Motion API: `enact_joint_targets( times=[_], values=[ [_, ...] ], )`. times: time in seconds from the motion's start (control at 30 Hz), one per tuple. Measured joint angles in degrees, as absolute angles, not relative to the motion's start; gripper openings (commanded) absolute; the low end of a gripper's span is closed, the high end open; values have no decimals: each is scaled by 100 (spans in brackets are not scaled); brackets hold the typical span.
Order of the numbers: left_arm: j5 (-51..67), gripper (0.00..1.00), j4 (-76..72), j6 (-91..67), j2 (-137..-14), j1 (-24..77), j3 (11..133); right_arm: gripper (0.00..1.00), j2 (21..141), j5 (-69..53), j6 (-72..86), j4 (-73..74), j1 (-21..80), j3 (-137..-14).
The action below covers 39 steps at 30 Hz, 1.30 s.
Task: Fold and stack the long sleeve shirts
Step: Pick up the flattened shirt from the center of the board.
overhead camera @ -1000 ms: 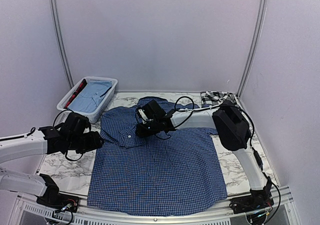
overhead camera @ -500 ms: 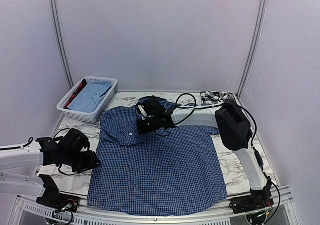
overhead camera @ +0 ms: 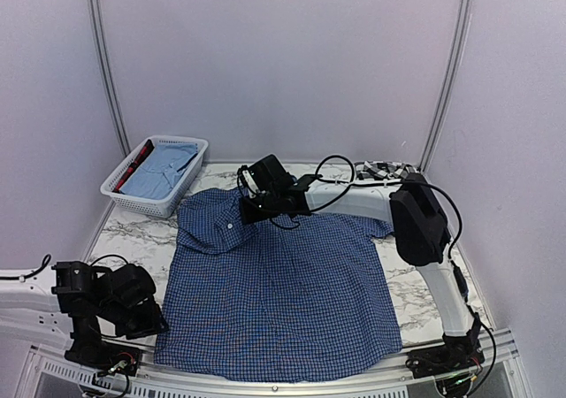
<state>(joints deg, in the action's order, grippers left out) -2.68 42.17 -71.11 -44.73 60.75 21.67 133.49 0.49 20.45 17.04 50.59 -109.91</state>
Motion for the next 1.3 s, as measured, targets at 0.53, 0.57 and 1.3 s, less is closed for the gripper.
enact_joint_targets(
  times=[0.53, 0.57, 1.3],
  values=[
    [-45, 27, 4532, -8156, -4237, 6982, 1990, 0, 13349, 49, 1986, 1721, 5059, -10991],
    [-45, 26, 4532, -8189, -4230, 6987, 1981, 0, 13349, 49, 1988, 1721, 5059, -10991],
    [-460, 0, 4528, -7669, -4696, 7000, 3048, 0, 13155, 270, 1844, 1811, 5015, -11273]
  ],
)
